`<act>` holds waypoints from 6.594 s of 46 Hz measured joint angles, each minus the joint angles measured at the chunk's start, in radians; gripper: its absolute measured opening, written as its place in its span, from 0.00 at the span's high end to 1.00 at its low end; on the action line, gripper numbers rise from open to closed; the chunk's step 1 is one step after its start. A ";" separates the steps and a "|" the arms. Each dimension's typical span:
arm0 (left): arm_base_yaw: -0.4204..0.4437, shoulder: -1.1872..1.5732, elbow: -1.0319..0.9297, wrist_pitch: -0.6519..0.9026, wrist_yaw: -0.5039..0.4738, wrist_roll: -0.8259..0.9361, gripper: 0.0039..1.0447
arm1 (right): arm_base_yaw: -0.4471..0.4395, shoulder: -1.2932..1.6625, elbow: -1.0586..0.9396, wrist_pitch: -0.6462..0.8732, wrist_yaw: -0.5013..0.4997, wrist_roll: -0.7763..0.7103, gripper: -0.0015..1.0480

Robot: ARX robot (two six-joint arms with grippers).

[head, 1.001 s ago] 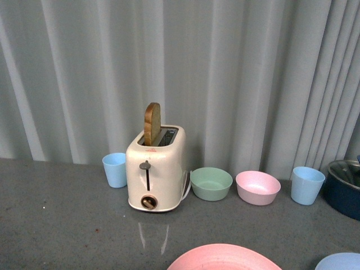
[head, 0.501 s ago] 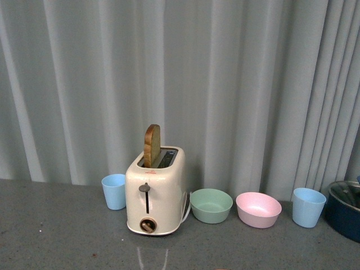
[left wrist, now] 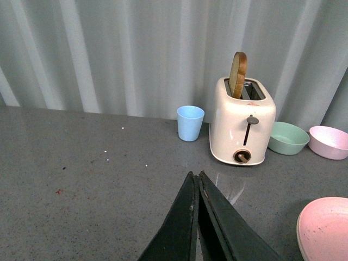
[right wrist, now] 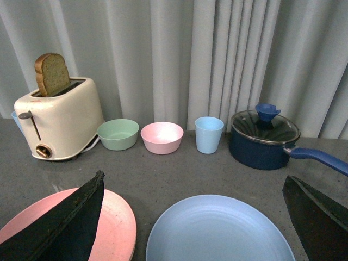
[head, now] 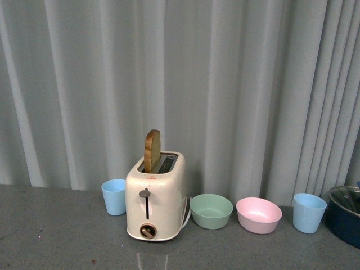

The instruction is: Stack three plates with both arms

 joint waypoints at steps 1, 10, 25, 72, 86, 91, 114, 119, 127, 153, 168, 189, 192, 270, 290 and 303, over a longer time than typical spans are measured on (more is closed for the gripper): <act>0.000 -0.015 0.000 -0.014 0.000 0.000 0.97 | 0.000 0.000 0.000 0.000 0.000 0.000 0.07; 0.000 -0.124 0.000 -0.120 0.000 0.000 0.97 | 0.000 0.000 0.000 0.000 0.000 0.000 0.07; 0.000 -0.243 0.000 -0.240 0.000 0.000 0.97 | 0.000 0.000 0.000 0.000 0.000 0.000 0.07; 0.000 -0.428 0.000 -0.431 0.001 -0.001 0.06 | -0.093 0.444 0.161 0.119 0.488 0.105 0.07; 0.000 -0.428 0.000 -0.431 0.000 -0.001 0.06 | -0.535 1.153 0.348 0.482 0.105 0.054 0.07; 0.000 -0.428 0.000 -0.431 0.000 -0.001 0.06 | -0.575 1.319 0.440 0.478 0.069 0.030 0.07; 0.000 -0.428 0.000 -0.431 0.000 -0.001 0.06 | -0.543 1.795 0.658 0.412 -0.047 -0.178 0.07; 0.000 -0.428 0.000 -0.431 0.000 -0.001 0.06 | -0.527 1.862 0.674 0.408 -0.060 -0.181 0.07; 0.000 -0.428 0.000 -0.431 0.000 -0.001 0.06 | -0.492 1.926 0.669 0.454 -0.111 -0.172 0.07; 0.000 -0.428 0.000 -0.431 0.000 -0.001 0.06 | -0.466 1.992 0.599 0.554 -0.187 -0.128 0.07; 0.000 -0.428 0.000 -0.431 0.000 -0.001 0.06 | -0.505 2.042 0.576 0.604 -0.206 -0.128 0.07; 0.000 -0.428 0.000 -0.431 0.000 -0.001 0.06 | -0.547 2.042 0.560 0.621 -0.217 -0.129 0.58; 0.000 -0.428 0.000 -0.431 0.000 -0.001 0.06 | -0.556 2.042 0.555 0.622 -0.226 -0.129 0.71; 0.000 -0.428 0.000 -0.431 0.000 -0.001 0.06 | 0.102 1.605 0.494 0.504 -0.208 0.299 0.97; 0.000 -0.428 0.000 -0.431 0.000 -0.001 0.06 | 0.104 1.789 0.529 0.567 -0.210 0.370 0.97; 0.000 -0.428 0.000 -0.431 0.000 -0.001 0.06 | 0.119 1.880 0.560 0.576 -0.201 0.390 0.97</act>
